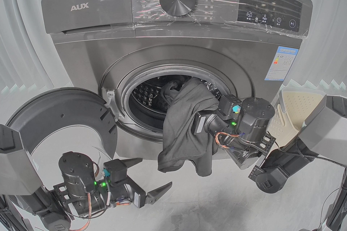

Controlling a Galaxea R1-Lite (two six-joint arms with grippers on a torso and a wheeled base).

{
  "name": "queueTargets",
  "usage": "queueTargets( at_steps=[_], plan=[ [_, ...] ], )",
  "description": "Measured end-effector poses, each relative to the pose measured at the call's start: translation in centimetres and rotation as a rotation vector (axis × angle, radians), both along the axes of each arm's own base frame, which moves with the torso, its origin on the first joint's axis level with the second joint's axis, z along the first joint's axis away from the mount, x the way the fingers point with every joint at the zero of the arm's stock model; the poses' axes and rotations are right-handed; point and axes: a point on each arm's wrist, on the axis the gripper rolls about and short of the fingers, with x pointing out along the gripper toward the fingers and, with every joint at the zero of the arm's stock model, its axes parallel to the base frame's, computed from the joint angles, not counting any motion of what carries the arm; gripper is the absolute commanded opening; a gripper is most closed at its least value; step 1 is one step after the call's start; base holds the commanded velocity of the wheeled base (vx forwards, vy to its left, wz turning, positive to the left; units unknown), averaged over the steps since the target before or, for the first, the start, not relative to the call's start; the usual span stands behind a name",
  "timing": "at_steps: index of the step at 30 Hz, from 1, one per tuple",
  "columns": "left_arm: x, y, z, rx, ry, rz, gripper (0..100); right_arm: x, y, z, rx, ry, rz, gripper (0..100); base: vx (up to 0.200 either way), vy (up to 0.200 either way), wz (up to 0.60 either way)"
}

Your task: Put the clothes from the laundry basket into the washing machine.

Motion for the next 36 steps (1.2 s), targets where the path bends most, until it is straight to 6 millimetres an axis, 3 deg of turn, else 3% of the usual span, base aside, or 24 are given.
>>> queueTargets(
  at_steps=[11, 19, 27, 28, 36],
  plan=[
    [5.2, -3.9, 0.9, -0.126, -0.145, 0.010, 100, -1.4, 1.0, -0.1, -0.006, 0.006, 0.045, 0, 0.000, 0.000, 0.00],
    [8.3, -6.1, -0.6, -0.138, -0.162, 0.025, 100, -2.4, 1.6, -0.2, -0.008, 0.010, 0.077, 0, 0.000, 0.000, 0.00],
    [11.2, -6.2, -2.6, -0.132, -0.160, 0.078, 100, -3.2, 2.0, -0.1, -0.004, 0.012, 0.100, 0, 0.000, 0.000, 0.00],
    [11.4, -6.2, -2.8, -0.132, -0.159, 0.081, 0, -3.2, 2.0, -0.1, -0.003, 0.012, 0.100, 0, 0.000, 0.000, 0.00],
    [12.2, -6.4, -3.3, -0.144, -0.165, 0.089, 0, -3.7, 1.8, 0.0, -0.003, 0.016, 0.107, 0, 0.000, 0.000, 0.00]
  ],
)
